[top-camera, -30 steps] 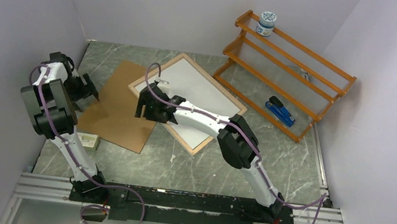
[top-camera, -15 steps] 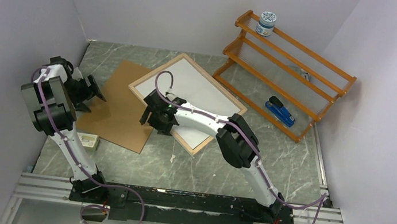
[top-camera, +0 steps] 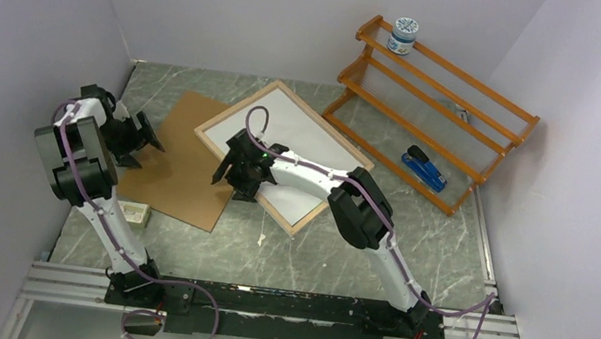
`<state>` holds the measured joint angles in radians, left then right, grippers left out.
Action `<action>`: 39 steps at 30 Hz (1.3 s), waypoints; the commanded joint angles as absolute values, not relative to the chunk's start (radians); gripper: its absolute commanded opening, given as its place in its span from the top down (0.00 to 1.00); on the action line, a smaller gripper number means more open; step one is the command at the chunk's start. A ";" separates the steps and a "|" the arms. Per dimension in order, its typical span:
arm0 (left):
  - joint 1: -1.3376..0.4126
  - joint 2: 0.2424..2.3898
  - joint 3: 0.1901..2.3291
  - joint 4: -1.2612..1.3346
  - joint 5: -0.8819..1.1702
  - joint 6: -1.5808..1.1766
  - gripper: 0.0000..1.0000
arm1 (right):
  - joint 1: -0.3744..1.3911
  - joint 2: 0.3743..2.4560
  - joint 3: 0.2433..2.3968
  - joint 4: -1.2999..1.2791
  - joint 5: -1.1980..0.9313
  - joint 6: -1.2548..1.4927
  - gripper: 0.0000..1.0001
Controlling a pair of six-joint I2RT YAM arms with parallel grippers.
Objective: Put the photo into the frame
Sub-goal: Move the photo frame item to the center of the board.
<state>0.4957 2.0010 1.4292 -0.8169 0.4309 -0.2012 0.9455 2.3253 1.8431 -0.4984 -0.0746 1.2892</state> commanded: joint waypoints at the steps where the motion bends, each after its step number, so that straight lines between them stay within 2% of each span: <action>1: 0.495 1.914 1.377 -0.645 0.164 -0.186 0.09 | 0.931 2.358 1.782 -0.500 -0.049 1.281 0.27; 9: 0.489 1.889 1.310 -0.552 0.033 -0.204 0.06 | 0.922 2.357 1.770 -0.488 -0.053 1.262 0.27; 12: 0.489 1.922 1.321 -0.581 0.118 -0.208 0.06 | 0.922 2.362 1.772 -0.485 -0.063 1.265 0.26; 18: 0.494 1.993 1.350 -0.704 0.340 -0.222 0.16 | 0.921 2.378 1.765 -0.435 -0.111 1.259 0.26; 25: 0.499 1.945 1.297 -0.703 0.529 -0.198 0.25 | 0.910 2.398 1.720 -0.283 -0.239 1.222 0.27; 28: 0.499 1.902 1.290 -0.703 0.601 -0.177 0.26 | 0.902 2.396 1.699 -0.218 -0.291 1.206 0.27; 39: 0.500 1.812 1.290 -0.769 0.653 -0.164 0.28 | 0.890 2.366 1.654 0.028 -0.401 1.200 0.28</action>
